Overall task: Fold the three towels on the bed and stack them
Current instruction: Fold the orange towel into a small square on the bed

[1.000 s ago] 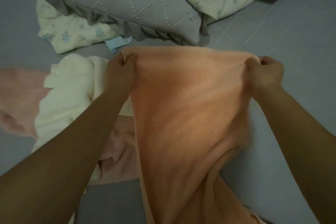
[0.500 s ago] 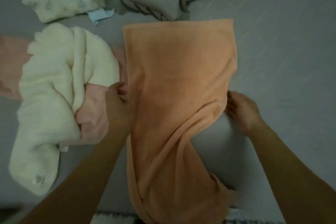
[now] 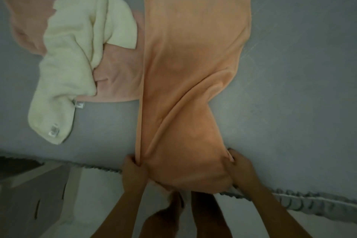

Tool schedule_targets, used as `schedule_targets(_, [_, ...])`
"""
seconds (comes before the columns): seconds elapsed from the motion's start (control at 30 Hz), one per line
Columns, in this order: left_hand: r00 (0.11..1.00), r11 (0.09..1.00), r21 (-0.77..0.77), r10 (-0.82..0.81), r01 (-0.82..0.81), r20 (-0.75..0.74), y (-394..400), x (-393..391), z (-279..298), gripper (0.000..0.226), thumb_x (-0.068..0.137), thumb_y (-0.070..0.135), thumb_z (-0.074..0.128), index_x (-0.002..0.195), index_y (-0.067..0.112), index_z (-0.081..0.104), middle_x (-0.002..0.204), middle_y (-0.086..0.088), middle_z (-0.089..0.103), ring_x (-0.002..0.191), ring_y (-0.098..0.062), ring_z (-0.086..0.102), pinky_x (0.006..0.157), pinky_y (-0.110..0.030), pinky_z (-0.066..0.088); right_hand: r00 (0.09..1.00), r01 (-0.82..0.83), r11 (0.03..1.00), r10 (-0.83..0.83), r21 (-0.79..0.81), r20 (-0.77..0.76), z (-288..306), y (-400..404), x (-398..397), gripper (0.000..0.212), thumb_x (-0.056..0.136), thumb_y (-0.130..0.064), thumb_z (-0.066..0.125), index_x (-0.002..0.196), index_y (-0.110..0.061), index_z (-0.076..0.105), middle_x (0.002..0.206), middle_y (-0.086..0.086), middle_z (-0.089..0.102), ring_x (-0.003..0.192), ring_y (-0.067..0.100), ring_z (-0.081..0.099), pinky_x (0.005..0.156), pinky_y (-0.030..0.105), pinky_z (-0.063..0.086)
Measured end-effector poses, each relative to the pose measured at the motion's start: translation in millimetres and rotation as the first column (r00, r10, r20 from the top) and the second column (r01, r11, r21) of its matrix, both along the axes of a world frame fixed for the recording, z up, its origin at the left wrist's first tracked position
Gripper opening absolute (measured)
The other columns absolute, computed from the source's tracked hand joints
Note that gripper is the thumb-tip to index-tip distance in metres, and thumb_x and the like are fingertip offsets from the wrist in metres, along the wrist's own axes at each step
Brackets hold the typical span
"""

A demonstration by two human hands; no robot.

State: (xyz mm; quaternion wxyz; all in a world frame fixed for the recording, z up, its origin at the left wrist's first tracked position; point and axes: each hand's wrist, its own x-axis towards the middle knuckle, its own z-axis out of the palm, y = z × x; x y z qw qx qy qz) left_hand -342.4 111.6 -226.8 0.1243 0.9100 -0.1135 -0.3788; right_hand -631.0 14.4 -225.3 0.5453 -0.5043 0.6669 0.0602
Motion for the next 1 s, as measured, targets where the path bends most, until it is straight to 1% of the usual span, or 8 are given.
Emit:
schedule_targets(0.2, [0.99,0.992,0.002,-0.128,0.129,-0.064,39.2,7.7,-16.2,0.007,0.09,0.008,0.056,0.09,0.008,0.063,0.085,-0.013,0.067,0.074,-0.027,0.061,0.062,-0.033,0.045,0.911,0.324,0.916,-0.37,-0.237,-0.183,0.5,54.0,-61.1,0.027,0.096,-0.039,0.055,0.09,-0.014,0.061,0.078,0.008,0.06,0.077,0.031,0.058,0.065,0.036,0.044])
schedule_targets(0.33, [0.968,0.989,-0.147,-0.039,0.003,-0.246,57.6,-11.2,-17.2,0.017,0.094,0.029,0.059,0.088,0.014,0.064,0.085,-0.01,0.068,0.082,-0.026,0.065,0.074,-0.043,0.052,0.938,0.313,0.948,-0.317,-0.049,-0.143,-5.9,95.4,-65.9,0.006,0.093,-0.02,0.061,0.098,-0.016,0.061,0.085,0.004,0.065,0.088,0.031,0.064,0.071,0.037,0.05])
schedule_targets(0.4, [0.949,0.983,-0.179,-0.1,0.047,-0.3,66.2,-28.5,-18.9,0.022,0.091,0.038,0.064,0.092,0.016,0.065,0.088,-0.005,0.068,0.08,-0.018,0.065,0.065,-0.032,0.053,0.959,0.278,0.955,-0.27,0.1,-0.084,-6.6,111.0,-55.5,0.007,0.093,-0.02,0.062,0.1,-0.023,0.062,0.09,-0.001,0.068,0.087,0.02,0.066,0.071,0.034,0.053])
schedule_targets(0.5, [0.912,0.972,-0.22,-0.158,0.077,-0.378,82.2,-49.6,-24.8,0.018,0.09,0.026,0.068,0.098,0.01,0.066,0.094,-0.01,0.069,0.082,-0.02,0.067,0.06,-0.021,0.053,0.967,0.245,0.927,-0.253,0.284,-0.01,-8.0,129.1,-40.3,0.004,0.091,-0.027,0.065,0.094,-0.029,0.062,0.089,-0.013,0.067,0.083,0.006,0.065,0.063,0.022,0.049])
schedule_targets(0.57, [0.916,0.984,-0.144,-0.151,0.103,-0.372,92.8,-51.8,-27.9,0.02,0.091,0.024,0.066,0.099,0.006,0.066,0.093,-0.013,0.068,0.086,-0.027,0.065,0.071,-0.034,0.052,0.953,0.304,0.93,-0.296,0.208,-0.068,-7.6,133.1,-37.2,0.004,0.091,-0.026,0.063,0.095,-0.024,0.063,0.089,-0.006,0.066,0.084,0.014,0.065,0.066,0.027,0.048])
schedule_targets(0.7, [0.96,0.996,-0.041,-0.083,0.075,-0.268,119.5,-30.7,-22.2,0.03,0.094,0.03,0.06,0.086,0.001,0.058,0.08,-0.017,0.059,0.074,-0.029,0.057,0.061,-0.034,0.039,0.88,0.366,0.929,-0.365,-0.053,-0.304,-3.2,133.8,-65.7,0.02,0.092,-0.023,0.06,0.089,-0.004,0.068,0.084,0.016,0.064,0.081,0.033,0.06,0.07,0.038,0.045])
schedule_targets(0.8, [0.97,0.996,-0.047,-0.079,0.07,-0.231,136.9,-9.2,-12.0,0.028,0.093,0.031,0.062,0.077,0.009,0.055,0.069,-0.005,0.054,0.066,-0.023,0.052,0.056,-0.03,0.037,0.893,0.349,0.937,-0.323,0.029,-0.315,-1.8,137.4,-81.4,0.033,0.092,-0.025,0.063,0.07,0.0,0.063,0.071,0.018,0.062,0.069,0.031,0.057,0.068,0.041,0.047])
schedule_targets(1.0, [0.911,0.985,-0.011,-0.165,0.174,-0.378,142.3,4.8,-5.3,0.018,0.094,0.025,0.062,0.1,0.009,0.061,0.092,-0.012,0.066,0.079,-0.027,0.063,0.062,-0.033,0.051,0.895,0.424,0.903,-0.405,0.072,-0.188,-6.7,145.9,-69.5,0.027,0.097,-0.024,0.054,0.092,0.0,0.065,0.087,0.013,0.064,0.08,0.027,0.059,0.08,0.048,0.05])
